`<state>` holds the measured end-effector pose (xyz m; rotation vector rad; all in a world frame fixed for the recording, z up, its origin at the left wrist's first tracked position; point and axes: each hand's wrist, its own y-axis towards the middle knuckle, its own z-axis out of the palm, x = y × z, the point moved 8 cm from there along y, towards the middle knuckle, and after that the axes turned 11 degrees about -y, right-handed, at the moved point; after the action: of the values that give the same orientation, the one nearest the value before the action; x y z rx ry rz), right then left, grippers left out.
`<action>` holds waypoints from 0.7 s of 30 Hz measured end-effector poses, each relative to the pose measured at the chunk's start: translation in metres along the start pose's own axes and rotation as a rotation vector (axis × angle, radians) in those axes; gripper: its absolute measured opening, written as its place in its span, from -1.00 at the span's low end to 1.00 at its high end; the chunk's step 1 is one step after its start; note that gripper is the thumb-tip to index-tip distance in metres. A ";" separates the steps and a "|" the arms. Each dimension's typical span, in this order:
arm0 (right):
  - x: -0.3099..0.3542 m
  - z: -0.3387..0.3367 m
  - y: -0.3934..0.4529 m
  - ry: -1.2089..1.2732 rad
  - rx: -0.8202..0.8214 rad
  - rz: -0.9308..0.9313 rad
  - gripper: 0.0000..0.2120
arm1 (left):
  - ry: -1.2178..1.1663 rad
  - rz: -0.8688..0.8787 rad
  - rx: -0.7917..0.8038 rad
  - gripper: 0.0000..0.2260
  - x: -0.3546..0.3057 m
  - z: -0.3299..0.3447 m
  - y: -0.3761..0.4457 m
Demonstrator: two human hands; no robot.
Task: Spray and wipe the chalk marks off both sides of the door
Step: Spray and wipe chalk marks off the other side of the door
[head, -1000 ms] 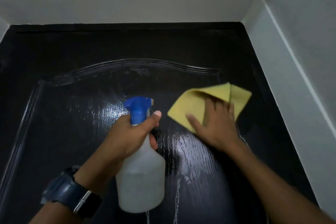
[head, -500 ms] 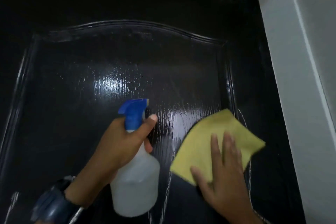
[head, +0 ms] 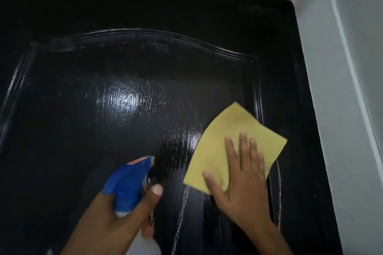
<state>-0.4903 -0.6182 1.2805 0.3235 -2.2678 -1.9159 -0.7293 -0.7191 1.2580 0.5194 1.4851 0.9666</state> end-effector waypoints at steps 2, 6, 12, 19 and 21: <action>0.001 0.012 -0.046 0.005 0.048 0.016 -0.15 | -0.017 -0.008 0.002 -0.57 0.002 0.000 -0.005; 0.008 0.040 -0.141 -0.132 0.222 -0.013 -0.16 | 0.062 -0.067 0.058 -0.53 0.005 0.001 -0.018; 0.006 0.012 -0.050 -0.073 0.142 0.044 -0.19 | 0.119 -0.127 0.070 -0.55 0.018 0.009 -0.043; 0.019 0.016 -0.096 -0.022 0.107 0.034 -0.18 | 0.045 -0.158 -0.056 -0.83 0.039 -0.007 -0.067; 0.031 0.027 -0.145 -0.050 0.173 0.025 -0.20 | 0.013 -0.183 -0.085 -0.85 0.040 -0.011 -0.075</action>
<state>-0.5173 -0.6234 1.1320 0.2689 -2.4636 -1.7387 -0.7304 -0.7314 1.1733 0.3104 1.4690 0.8862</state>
